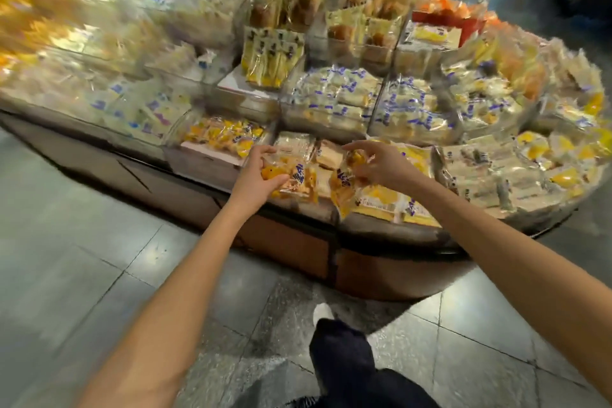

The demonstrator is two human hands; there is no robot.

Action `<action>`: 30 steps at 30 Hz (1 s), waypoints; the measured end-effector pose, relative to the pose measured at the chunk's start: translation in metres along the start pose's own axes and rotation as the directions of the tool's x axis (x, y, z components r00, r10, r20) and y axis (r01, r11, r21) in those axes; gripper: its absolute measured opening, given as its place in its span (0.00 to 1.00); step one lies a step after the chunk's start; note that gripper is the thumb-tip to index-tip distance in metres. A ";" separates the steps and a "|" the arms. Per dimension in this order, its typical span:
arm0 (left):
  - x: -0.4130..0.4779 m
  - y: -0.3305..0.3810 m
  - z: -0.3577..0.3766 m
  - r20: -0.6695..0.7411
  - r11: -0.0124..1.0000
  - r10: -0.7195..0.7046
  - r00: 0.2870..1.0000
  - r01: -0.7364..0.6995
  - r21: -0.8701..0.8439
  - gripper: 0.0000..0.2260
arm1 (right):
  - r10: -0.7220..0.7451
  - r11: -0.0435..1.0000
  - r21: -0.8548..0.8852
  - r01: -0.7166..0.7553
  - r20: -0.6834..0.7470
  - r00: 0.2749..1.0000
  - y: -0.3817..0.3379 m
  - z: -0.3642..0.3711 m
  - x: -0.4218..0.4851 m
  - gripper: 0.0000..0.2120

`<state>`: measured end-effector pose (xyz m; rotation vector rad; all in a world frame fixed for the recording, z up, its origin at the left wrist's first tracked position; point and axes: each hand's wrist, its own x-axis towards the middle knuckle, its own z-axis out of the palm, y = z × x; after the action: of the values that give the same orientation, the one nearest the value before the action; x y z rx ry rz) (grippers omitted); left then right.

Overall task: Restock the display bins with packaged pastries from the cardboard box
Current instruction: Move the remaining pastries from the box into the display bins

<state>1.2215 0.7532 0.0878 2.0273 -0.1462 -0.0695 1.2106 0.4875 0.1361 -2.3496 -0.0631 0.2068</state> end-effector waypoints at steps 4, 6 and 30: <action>0.029 -0.035 -0.046 -0.100 0.996 -0.089 0.991 0.087 -0.018 0.22 | -0.033 0.999 0.004 0.033 0.068 0.997 -0.026 0.027 0.068 0.22; 0.052 -0.052 -0.070 -0.162 0.993 -0.118 0.980 0.115 -0.031 0.23 | -0.057 0.998 0.021 0.055 0.106 0.993 -0.039 0.041 0.107 0.22; 0.352 -0.202 -0.233 -0.063 0.964 -0.257 0.964 0.261 0.058 0.25 | 0.087 0.994 0.059 -0.089 0.045 0.995 -0.121 0.172 0.428 0.16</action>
<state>1.6115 1.0019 0.0158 2.1023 0.1548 -0.1754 1.6053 0.7395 0.0457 -2.2896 0.0261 0.2976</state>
